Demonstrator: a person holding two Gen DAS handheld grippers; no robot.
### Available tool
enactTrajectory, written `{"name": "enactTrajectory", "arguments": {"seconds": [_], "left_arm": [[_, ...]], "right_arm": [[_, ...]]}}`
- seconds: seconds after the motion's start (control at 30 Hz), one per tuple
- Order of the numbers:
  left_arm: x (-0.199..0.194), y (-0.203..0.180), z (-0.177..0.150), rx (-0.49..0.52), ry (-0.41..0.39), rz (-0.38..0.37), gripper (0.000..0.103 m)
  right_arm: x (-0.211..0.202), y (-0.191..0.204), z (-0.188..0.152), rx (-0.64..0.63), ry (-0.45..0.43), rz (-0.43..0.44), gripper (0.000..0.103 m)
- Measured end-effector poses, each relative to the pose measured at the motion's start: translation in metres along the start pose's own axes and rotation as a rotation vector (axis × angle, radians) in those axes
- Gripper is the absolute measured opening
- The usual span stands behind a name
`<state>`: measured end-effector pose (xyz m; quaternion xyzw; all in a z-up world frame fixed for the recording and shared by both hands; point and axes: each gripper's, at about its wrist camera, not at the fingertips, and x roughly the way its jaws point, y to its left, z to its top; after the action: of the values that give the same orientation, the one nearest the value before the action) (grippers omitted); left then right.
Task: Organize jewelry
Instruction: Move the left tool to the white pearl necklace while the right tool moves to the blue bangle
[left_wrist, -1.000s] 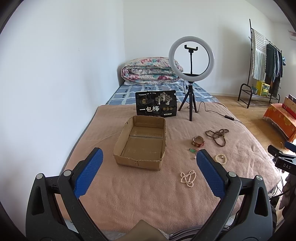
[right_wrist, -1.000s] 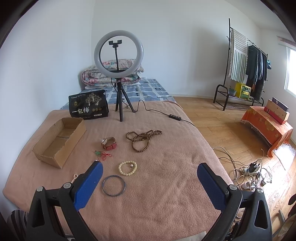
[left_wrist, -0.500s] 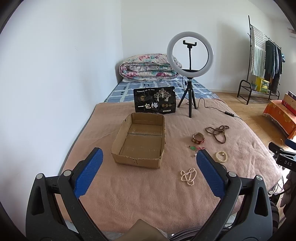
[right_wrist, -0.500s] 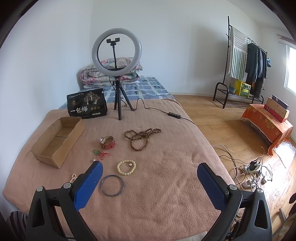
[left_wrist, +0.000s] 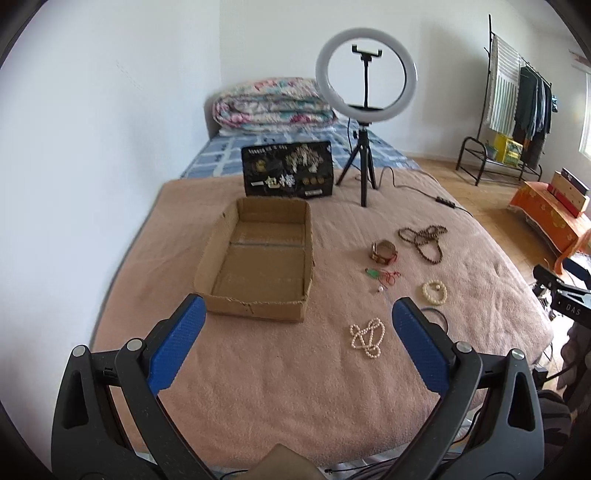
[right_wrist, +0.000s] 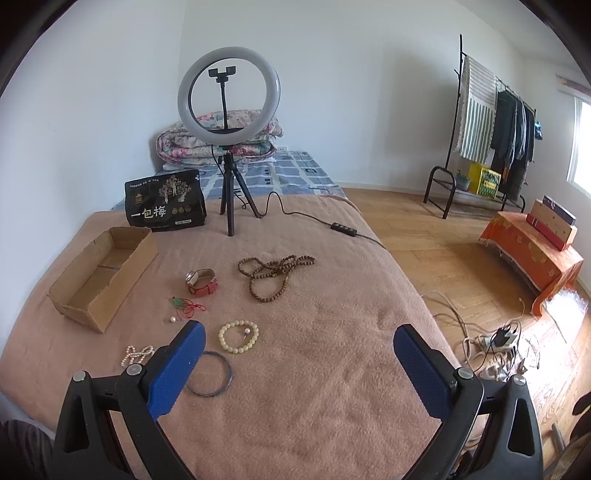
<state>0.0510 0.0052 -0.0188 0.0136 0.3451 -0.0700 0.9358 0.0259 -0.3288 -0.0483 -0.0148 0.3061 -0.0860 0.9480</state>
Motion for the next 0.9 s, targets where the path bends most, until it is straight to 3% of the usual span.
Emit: {"name": "enactTrajectory", "arguments": {"seconds": [0.13, 0.57, 0.8, 0.9], "left_arm": [[0.024, 0.004, -0.004, 0.027, 0.048, -0.027, 0.102], [0.073, -0.029, -0.035, 0.26, 0.122, -0.058, 0.102], [0.1, -0.053, -0.046, 0.313, 0.172, -0.13, 0.102], [0.114, -0.062, -0.051, 0.312, 0.209, -0.179, 0.091]], "right_arm": [[0.016, -0.009, -0.006, -0.021, -0.032, 0.064, 0.103], [0.079, 0.012, -0.041, -0.124, 0.13, 0.306, 0.103], [0.097, 0.032, -0.057, -0.17, 0.198, 0.353, 0.103], [0.106, 0.04, -0.063, -0.175, 0.228, 0.376, 0.103]]}}
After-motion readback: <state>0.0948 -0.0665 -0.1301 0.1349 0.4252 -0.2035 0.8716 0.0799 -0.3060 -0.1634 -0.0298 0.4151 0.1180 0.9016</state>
